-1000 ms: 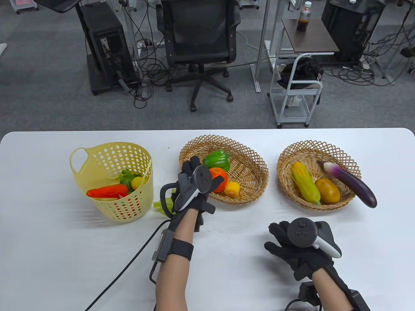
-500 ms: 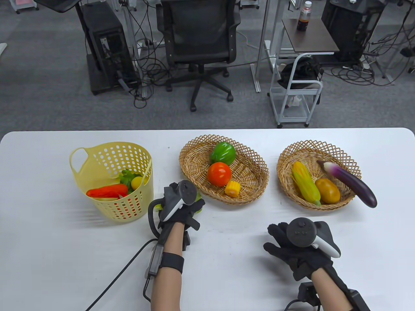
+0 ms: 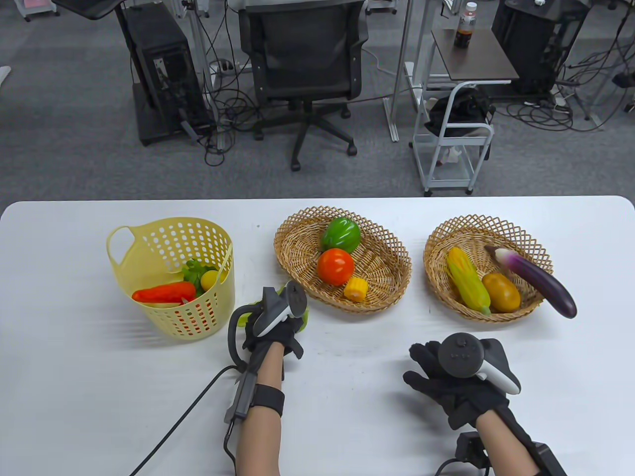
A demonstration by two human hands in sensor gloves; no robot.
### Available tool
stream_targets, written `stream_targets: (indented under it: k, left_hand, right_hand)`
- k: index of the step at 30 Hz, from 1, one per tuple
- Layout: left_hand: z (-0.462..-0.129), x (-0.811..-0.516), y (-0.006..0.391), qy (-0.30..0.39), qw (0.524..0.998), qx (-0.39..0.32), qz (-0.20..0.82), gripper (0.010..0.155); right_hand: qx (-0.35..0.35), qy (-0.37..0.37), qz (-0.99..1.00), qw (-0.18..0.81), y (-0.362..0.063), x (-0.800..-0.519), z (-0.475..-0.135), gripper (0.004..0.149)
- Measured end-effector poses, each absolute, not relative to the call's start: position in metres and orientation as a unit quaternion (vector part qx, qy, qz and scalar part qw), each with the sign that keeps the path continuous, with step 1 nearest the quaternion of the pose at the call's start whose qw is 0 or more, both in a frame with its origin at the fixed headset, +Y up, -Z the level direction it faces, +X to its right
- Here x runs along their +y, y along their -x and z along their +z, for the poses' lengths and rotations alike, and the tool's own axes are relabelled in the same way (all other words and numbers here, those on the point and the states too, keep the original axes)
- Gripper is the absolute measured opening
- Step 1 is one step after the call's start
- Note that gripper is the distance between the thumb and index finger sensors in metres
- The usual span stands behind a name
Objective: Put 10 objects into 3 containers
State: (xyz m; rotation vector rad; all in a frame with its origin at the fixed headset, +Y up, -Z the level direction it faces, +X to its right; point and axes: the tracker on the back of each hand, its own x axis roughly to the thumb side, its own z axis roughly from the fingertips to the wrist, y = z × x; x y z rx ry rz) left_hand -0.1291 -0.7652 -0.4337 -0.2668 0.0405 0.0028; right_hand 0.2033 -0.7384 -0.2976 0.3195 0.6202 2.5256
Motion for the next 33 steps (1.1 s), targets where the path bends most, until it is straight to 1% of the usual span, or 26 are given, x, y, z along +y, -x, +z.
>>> stream_targets:
  k: [1,2,5,7,10,15,19,23,25,27,28,29,33]
  left_hand:
    - [-0.433,-0.765,0.13,0.117,0.993,0.024,-0.005,0.048]
    - [-0.432,-0.766,0.13,0.111,0.994,0.018,-0.008,0.046]
    - [-0.429,-0.767,0.128,0.105,0.994,0.019,-0.017,0.046]
    - [-0.427,-0.77,0.127,0.116,0.993,0.02,-0.015,0.049]
    - [-0.421,-0.767,0.126,0.098,0.995,0.019,-0.013,0.05]
    - [-0.406,-0.756,0.132,0.02,0.999,0.033,0.025,0.047]
    - [-0.394,-0.735,0.138,-0.006,0.998,0.022,0.061,0.047]
    - [-0.383,-0.694,0.138,-0.06,0.99,0.004,0.131,0.047]
    - [-0.383,-0.674,0.135,-0.083,0.986,-0.001,0.144,0.047]
    - [-0.387,-0.658,0.13,-0.093,0.985,-0.007,0.147,0.047]
    - [-0.392,-0.651,0.127,-0.078,0.985,-0.009,0.15,0.048]
    - [-0.396,-0.647,0.125,-0.069,0.986,-0.01,0.155,0.048]
    - [-0.422,-0.638,0.117,-0.071,0.983,-0.011,0.168,0.048]
  right_hand:
    - [0.229,-0.118,0.931,0.257,-0.203,-0.738,-0.298,0.074]
    - [0.229,-0.118,0.931,0.257,-0.203,-0.738,-0.298,0.075]
    - [0.227,-0.12,0.931,0.26,-0.203,-0.738,-0.298,0.075]
    - [0.227,-0.121,0.931,0.261,-0.203,-0.738,-0.298,0.075]
    - [0.223,-0.122,0.931,0.263,-0.203,-0.737,-0.297,0.075]
    - [0.218,-0.125,0.931,0.264,-0.203,-0.735,-0.296,0.075]
    - [0.214,-0.129,0.932,0.264,-0.203,-0.735,-0.296,0.075]
    - [0.211,-0.132,0.931,0.266,-0.203,-0.735,-0.296,0.075]
    - [0.211,-0.132,0.931,0.267,-0.204,-0.735,-0.296,0.075]
    - [0.212,-0.131,0.93,0.269,-0.204,-0.735,-0.296,0.075]
    - [0.212,-0.131,0.93,0.27,-0.204,-0.735,-0.296,0.074]
    - [0.212,-0.133,0.929,0.272,-0.204,-0.735,-0.297,0.075]
    - [0.213,-0.133,0.927,0.279,-0.205,-0.734,-0.299,0.074]
